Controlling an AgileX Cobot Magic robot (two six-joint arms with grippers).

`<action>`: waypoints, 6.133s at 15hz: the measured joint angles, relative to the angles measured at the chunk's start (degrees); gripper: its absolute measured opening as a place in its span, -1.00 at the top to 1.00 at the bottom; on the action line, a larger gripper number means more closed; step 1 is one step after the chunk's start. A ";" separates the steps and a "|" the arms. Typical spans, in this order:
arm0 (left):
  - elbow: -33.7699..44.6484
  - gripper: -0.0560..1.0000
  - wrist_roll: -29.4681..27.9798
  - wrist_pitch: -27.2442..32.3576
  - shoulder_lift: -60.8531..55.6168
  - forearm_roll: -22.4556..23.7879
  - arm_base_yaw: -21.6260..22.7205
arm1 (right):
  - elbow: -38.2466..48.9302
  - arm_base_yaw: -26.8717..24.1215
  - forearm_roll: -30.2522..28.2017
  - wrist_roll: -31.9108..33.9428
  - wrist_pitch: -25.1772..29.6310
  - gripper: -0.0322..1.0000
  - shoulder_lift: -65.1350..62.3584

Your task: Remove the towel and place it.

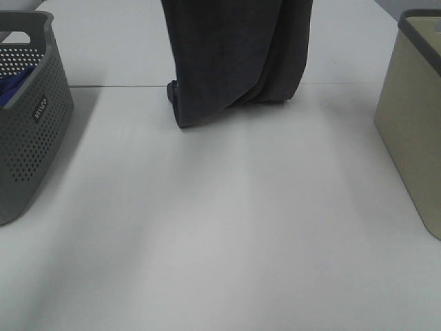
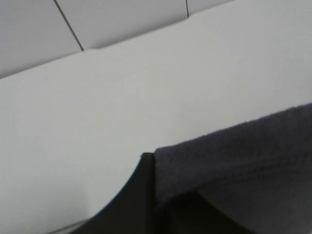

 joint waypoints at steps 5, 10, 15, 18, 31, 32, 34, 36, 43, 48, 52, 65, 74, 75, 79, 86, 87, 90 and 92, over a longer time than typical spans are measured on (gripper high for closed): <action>-0.06 0.89 8.59 13.81 -4.81 -5.16 0.00 | 0.00 0.06 5.67 -5.67 10.83 0.91 -2.86; 14.38 0.89 10.08 14.21 -13.24 -11.86 0.00 | 0.40 0.00 9.05 -9.05 20.63 0.91 -3.55; 45.32 0.89 11.00 14.15 -35.01 -16.96 0.00 | 14.61 0.00 15.13 -9.00 20.57 0.91 -11.40; 57.35 0.89 11.06 13.58 -41.77 -19.02 0.00 | 21.94 0.06 17.53 -8.31 20.51 0.91 -15.93; 65.55 0.89 11.12 12.89 -47.67 -21.89 -0.23 | 33.35 0.57 21.20 -7.33 20.05 0.91 -25.84; 65.49 0.89 10.60 12.78 -47.67 -21.60 -0.29 | 33.35 0.57 20.91 -7.33 19.94 0.91 -25.84; 64.29 0.89 9.57 12.66 -47.67 -20.68 -0.34 | 32.26 0.57 20.51 -7.33 19.08 0.91 -25.84; 62.85 0.89 9.45 12.55 -47.67 -20.51 -0.34 | 31.11 0.57 20.05 -7.33 18.96 0.91 -25.84; 51.11 0.89 8.14 0.69 -41.83 -18.11 4.01 | 15.81 0.74 10.43 -7.33 7.28 0.91 -17.76; 28.42 0.89 7.91 -0.06 -28.13 -15.36 6.42 | -7.05 0.57 5.21 -8.19 5.79 0.91 -3.84; 12.32 0.89 7.79 -9.57 -17.76 -10.77 6.76 | -16.84 -1.09 3.27 -8.42 -5.10 0.91 2.86; 9.97 0.89 4.53 -42.00 -8.77 -6.47 9.40 | -17.25 -5.90 14.27 -9.74 -30.08 0.91 10.66; 9.97 0.89 6.88 -19.08 -8.71 -9.05 9.40 | -17.19 -5.90 20.51 -12.89 -7.85 0.91 9.11; 9.97 0.89 7.73 -13.01 -9.28 -10.66 9.40 | -17.19 -5.90 21.77 -12.89 -3.32 0.91 7.96; 9.97 0.89 8.59 5.50 -13.41 -17.42 9.11 | -17.19 -5.84 23.55 -12.89 14.55 0.91 3.38; 22.80 0.89 9.91 13.75 -18.16 -21.72 9.11 | -2.52 -5.84 25.67 -11.86 20.57 0.91 -1.09; 28.93 0.89 10.49 13.81 -21.14 -23.09 9.11 | 2.52 -5.84 25.61 -11.86 20.57 0.91 -3.15; 41.65 0.89 11.34 13.69 -30.14 -25.32 8.59 | 13.75 -5.61 26.76 -11.86 20.45 0.91 -10.49; 49.90 0.89 11.69 13.58 -36.78 -27.04 8.31 | 21.83 -5.16 28.19 -11.34 20.05 0.91 -16.62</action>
